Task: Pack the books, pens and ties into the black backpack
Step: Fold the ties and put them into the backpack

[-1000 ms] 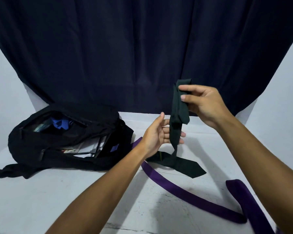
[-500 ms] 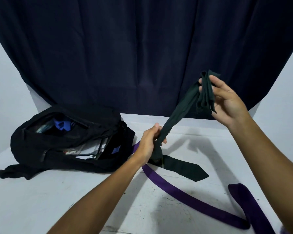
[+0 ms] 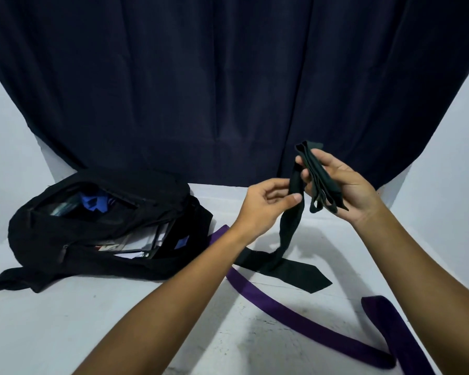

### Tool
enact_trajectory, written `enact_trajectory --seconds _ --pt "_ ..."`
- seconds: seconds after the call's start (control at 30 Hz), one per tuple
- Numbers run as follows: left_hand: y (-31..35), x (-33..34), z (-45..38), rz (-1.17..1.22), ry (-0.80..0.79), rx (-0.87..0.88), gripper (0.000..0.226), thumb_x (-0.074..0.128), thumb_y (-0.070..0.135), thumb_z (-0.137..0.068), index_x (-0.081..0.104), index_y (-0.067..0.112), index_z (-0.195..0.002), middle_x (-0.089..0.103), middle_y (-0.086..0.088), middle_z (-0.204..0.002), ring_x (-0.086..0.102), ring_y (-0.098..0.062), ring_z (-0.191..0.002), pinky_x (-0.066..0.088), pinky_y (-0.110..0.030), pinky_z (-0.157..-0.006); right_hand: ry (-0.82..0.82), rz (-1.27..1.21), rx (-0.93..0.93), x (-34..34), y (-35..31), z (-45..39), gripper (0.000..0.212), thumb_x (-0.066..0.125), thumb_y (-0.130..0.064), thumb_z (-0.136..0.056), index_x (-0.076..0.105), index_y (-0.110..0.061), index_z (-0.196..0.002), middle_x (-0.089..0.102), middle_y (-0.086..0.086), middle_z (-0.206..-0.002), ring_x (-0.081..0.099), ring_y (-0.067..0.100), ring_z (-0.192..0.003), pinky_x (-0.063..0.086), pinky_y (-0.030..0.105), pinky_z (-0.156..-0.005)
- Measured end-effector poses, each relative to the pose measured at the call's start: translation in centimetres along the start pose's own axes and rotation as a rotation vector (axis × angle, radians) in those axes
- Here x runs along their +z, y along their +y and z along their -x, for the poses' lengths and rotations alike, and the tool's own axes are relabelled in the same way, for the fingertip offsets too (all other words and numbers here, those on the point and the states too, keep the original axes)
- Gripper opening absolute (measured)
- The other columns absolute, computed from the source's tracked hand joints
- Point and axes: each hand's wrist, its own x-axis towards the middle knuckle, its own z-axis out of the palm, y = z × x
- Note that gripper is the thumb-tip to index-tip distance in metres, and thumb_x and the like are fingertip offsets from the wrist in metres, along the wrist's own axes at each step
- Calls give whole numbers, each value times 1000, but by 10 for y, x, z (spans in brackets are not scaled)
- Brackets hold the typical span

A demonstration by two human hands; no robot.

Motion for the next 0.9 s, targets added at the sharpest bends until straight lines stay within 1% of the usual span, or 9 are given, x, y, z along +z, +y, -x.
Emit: enact_trajectory --seconds 0.1,0.23,0.33,0.5,0.57,0.63,0.73,0.8,0.9 --pt "-10 -1 1 -73 39 -35 15 71 -4 -83 70 11 -85 72 3 -75 66 -7 -71 54 -21 -72 34 26 -39 0 -3 2 54 90 -11 -49 73 -11 -101 70 12 -106 70 18 -79 56 25 -62" --pt "-25 -12 8 -182 -20 -138 16 77 1 -79 70 15 -72 69 0 -70 64 -13 -67 54 -26 -68 120 61 -94 2 -10 5 36 59 -4 -76 63 -10 -111 72 8 -101 69 14 -79 55 23 -63" --pt "-42 -25 14 -301 -94 -195 16 81 11 -77 68 12 -68 65 1 -66 59 -12 -62 50 -26 -63 156 70 -136 6 -13 7 36 54 -2 -78 60 -9 -113 73 7 -97 70 14 -78 55 24 -63" --pt "-72 -51 19 -662 -26 -260 46 85 27 -72 56 -8 -69 41 -3 -60 35 -14 -58 32 -29 -55 240 102 -228 12 -16 5 28 45 6 -90 62 -10 -107 75 4 -91 71 14 -76 55 24 -63" --pt "-73 -58 18 -806 -82 -311 44 85 28 -72 58 -6 -68 46 -3 -59 39 -15 -56 37 -30 -56 242 127 -238 15 -14 4 28 45 8 -91 62 -9 -106 75 5 -90 71 15 -76 55 24 -65" --pt "-65 -60 15 -893 -163 -358 30 86 30 -70 68 7 -75 64 1 -70 56 -14 -64 50 -29 -65 231 114 -222 18 -11 3 28 45 8 -90 63 -8 -105 75 6 -92 71 16 -76 56 24 -64" --pt "-43 -52 6 -609 -183 -291 35 89 26 -68 70 20 -96 71 3 -94 65 -10 -84 53 -21 -81 184 68 -168 23 -7 2 29 52 3 -80 65 -9 -103 74 7 -95 71 16 -75 56 25 -61" --pt "-30 -42 -2 -314 -96 -186 39 85 18 -71 67 22 -104 71 -2 -97 67 -14 -89 53 -26 -89 153 73 -134 25 -5 -1 30 54 1 -76 67 -9 -101 74 8 -97 71 17 -74 56 26 -60" --pt "-14 -27 -12 -65 -38 -112 27 71 1 -84 66 13 -108 73 -6 -88 69 -17 -85 57 -30 -79 116 113 -105 28 1 -3 28 62 -1 -68 74 -11 -91 74 8 -96 71 17 -72 56 27 -61"
